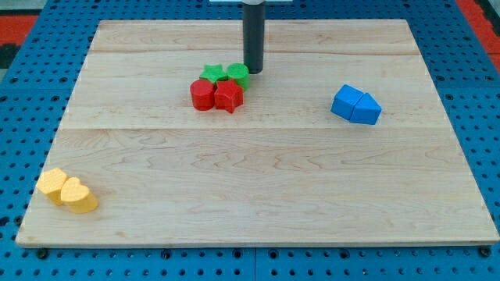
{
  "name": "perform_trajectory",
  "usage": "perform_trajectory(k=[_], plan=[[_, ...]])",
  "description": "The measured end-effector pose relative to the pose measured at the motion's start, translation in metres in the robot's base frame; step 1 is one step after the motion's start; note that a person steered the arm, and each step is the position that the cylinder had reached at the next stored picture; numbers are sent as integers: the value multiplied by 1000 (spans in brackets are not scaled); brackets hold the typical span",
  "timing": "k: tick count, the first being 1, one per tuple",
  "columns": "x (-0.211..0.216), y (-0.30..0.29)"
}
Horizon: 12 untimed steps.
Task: Move the blue cube to the top of the green star
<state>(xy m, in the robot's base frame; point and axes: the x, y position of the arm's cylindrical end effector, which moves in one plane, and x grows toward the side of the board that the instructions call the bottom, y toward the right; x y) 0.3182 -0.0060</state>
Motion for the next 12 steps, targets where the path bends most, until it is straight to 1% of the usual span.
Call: perform_trajectory(k=[1, 2, 3, 4, 5, 6, 7, 8, 9, 10, 11, 12], plan=[[-1, 42], [-2, 157], [40, 248], [86, 268], [86, 181], [86, 142], [73, 107], [34, 74], [16, 97], [-5, 86], [2, 55], [24, 71]])
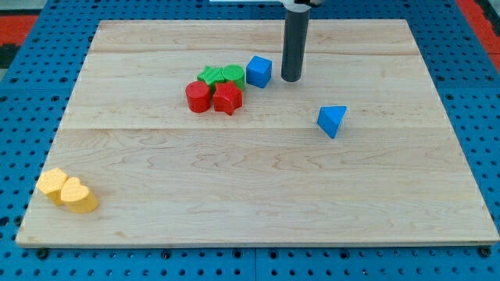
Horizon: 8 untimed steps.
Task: Move the blue cube to the top of the green star
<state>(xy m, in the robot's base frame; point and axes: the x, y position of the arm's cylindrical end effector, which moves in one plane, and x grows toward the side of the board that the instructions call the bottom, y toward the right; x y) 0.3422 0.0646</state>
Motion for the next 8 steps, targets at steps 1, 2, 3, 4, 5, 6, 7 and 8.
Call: perform_trajectory(k=[1, 2, 3, 4, 5, 6, 7, 8], plan=[[-10, -24], [-38, -78], [-46, -109], [-70, -96], [-80, -92], [-80, -134], [-70, -126], [-53, -105]])
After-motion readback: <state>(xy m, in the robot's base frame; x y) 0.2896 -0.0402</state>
